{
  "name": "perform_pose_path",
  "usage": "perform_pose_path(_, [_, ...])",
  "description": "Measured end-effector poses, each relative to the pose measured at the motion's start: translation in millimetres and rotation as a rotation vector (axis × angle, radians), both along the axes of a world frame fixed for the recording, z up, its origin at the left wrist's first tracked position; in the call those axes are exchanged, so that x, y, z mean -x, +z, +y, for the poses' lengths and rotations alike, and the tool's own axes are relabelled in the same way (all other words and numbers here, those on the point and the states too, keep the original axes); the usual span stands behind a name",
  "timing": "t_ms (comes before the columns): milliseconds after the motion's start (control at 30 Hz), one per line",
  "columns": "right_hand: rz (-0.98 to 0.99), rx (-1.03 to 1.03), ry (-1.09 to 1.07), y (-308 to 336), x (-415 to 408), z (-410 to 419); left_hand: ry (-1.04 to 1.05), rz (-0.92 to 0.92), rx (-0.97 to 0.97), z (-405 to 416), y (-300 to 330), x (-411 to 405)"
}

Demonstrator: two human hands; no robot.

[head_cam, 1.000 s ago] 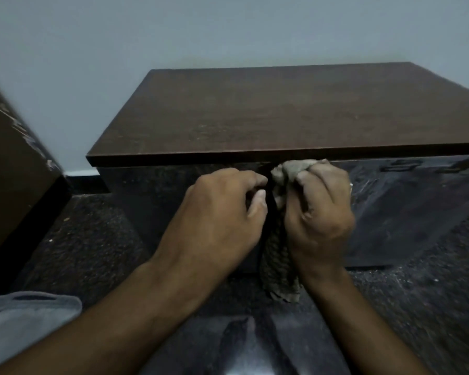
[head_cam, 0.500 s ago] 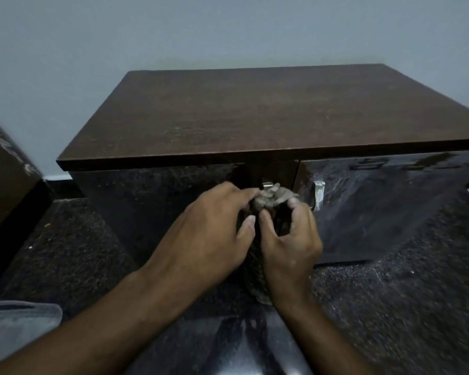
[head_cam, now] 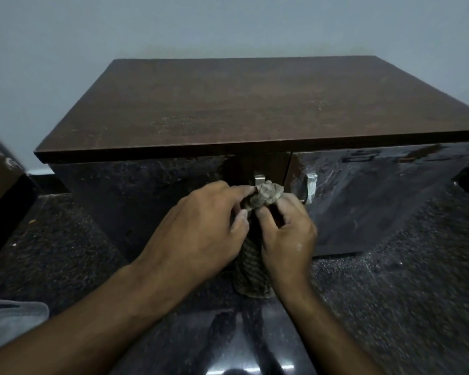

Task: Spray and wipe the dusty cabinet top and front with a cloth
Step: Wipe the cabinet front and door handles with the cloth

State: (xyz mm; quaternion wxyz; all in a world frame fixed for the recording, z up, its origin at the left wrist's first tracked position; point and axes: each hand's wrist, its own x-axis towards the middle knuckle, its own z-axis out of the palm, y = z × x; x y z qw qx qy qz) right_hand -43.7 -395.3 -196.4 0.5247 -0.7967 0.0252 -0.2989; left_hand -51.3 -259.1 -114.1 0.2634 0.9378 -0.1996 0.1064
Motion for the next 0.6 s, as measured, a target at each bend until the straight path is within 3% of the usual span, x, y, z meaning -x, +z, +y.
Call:
perform_pose_path(167, [-0.016,0.062,0.097,-1.9,-3.0,-11.1,-0.005,0.098,-0.056,0.1,-0.9,1.6])
perform_pose_path(267, [0.079,0.135,0.132,10.2,-4.4,-12.7,-0.002,0.136,-0.06,-0.8,-1.8,2.0])
perform_pose_path(400, [0.282,-0.368,0.268,19.3,-7.8,-16.1,-0.046,0.106,-0.048,-4.9,0.5,6.3])
perform_pose_path(433, [0.295,-0.409,0.273,19.8,-5.1,-14.6,-0.053,0.095,-0.057,-5.3,0.3,7.0])
perform_pose_path(500, [0.232,-0.306,0.258,16.1,2.1,-11.1,-0.051,0.08,-0.09,-5.5,-1.5,6.5])
perform_pose_path(600, [0.048,0.052,0.167,4.5,6.7,-8.4,-0.042,0.093,-0.117,-4.6,-4.5,4.0])
